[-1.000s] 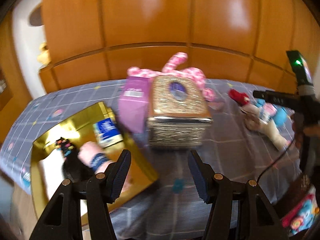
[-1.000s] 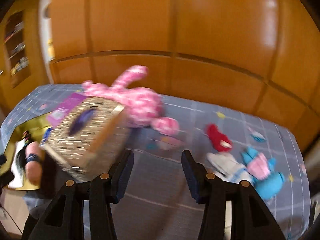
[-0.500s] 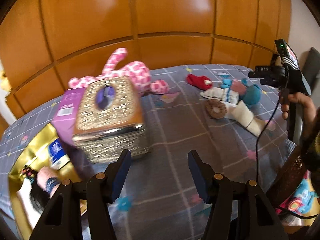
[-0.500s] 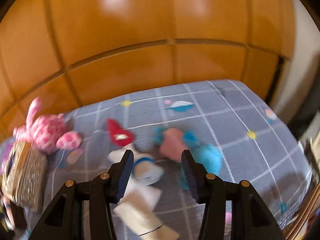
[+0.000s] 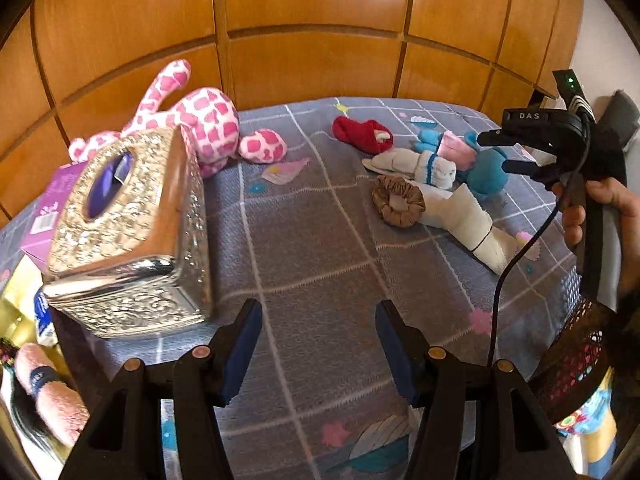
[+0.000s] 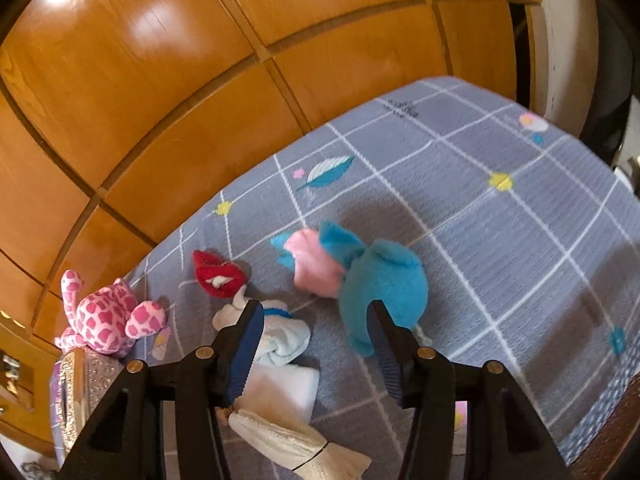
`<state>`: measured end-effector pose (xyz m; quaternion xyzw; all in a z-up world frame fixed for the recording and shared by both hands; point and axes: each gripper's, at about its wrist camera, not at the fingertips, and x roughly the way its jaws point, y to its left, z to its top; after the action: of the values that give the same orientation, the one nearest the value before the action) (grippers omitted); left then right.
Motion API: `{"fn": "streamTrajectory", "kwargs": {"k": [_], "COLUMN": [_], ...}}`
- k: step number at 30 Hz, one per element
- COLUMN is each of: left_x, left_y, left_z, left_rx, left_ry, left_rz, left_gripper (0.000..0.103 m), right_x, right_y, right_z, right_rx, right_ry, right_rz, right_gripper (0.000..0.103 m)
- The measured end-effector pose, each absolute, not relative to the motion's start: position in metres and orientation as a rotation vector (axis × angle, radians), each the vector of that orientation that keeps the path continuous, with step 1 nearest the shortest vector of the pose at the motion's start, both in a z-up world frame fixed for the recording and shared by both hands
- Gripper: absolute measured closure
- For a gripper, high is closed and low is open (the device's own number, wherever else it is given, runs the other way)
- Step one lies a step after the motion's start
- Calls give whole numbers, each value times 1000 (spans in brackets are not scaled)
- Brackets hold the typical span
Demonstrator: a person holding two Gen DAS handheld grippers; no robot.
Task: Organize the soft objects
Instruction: 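Move both grippers toward the pile of soft items on the bed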
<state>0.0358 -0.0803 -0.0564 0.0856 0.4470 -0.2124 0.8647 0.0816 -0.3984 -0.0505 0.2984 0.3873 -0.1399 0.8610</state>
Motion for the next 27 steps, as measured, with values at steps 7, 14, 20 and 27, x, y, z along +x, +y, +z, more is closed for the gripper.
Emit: {"fn": "streamTrajectory", "kwargs": {"k": [7, 14, 20, 27], "left_x": [53, 73, 84, 97], "left_y": [-88, -116, -164, -215], "left_z": [-67, -73, -75, -89], "left_rx": [137, 70, 34, -19], "left_ry": [990, 1041, 1070, 1143], "left_rz": [-450, -544, -685, -755], "left_gripper": [43, 45, 45, 41], "right_x": [90, 82, 72, 73], "right_y": [-396, -399, -410, -408], "right_z": [-66, -58, -48, -45], "right_rx": [676, 701, 767, 778], "right_ry": [898, 834, 735, 719], "right_rz": [-231, -216, -201, -167], "right_gripper": [47, 47, 46, 46]}}
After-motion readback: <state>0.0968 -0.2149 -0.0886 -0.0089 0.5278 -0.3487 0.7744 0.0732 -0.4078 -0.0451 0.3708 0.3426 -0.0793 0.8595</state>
